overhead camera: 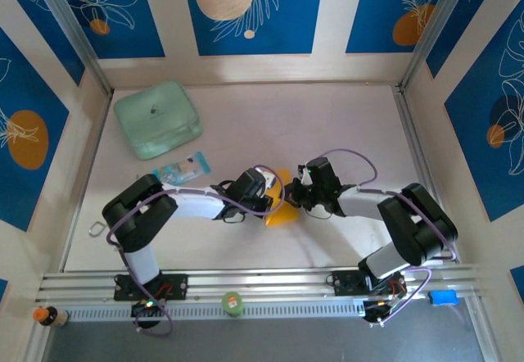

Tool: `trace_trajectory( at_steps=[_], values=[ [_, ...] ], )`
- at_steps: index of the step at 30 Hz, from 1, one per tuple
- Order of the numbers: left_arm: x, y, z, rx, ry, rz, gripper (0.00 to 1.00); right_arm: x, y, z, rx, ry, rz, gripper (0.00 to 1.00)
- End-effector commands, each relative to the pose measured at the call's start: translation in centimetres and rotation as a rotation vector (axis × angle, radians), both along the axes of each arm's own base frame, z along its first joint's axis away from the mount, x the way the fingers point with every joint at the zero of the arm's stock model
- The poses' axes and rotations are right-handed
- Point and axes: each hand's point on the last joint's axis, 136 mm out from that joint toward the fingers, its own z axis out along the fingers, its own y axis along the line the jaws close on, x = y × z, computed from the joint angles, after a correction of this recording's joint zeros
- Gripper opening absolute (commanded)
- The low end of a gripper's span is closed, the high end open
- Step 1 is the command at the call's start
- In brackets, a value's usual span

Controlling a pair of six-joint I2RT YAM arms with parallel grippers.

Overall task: Fold a paper plane with a square sheet of paper (pick it up from the middle)
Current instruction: Fold the triangle a second time at the center of the table.

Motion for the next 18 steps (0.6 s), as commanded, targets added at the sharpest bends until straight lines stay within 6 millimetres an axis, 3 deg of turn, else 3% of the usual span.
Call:
trace_trajectory(
  at_steps=[1, 6, 14, 18],
  values=[
    [-0.4, 0.4, -0.3, 0.027, 0.027, -0.009, 0.04, -0.7, -1.1, -2.5, -0.056, 0.051, -0.013, 0.00],
    [-0.4, 0.5, -0.4, 0.036, 0.025, -0.013, 0.03, -1.5, -2.5, -4.2, -0.064, 0.108, -0.050, 0.00],
    [-0.5, 0.6, -0.5, 0.043, 0.027, -0.013, 0.03, 0.9, -1.3, 0.5, 0.019, 0.001, -0.007, 0.00],
    [-0.4, 0.5, -0.5, 0.044, 0.029, -0.014, 0.04, 1.4, -1.9, -0.7, 0.009, 0.013, -0.019, 0.00]
  ],
)
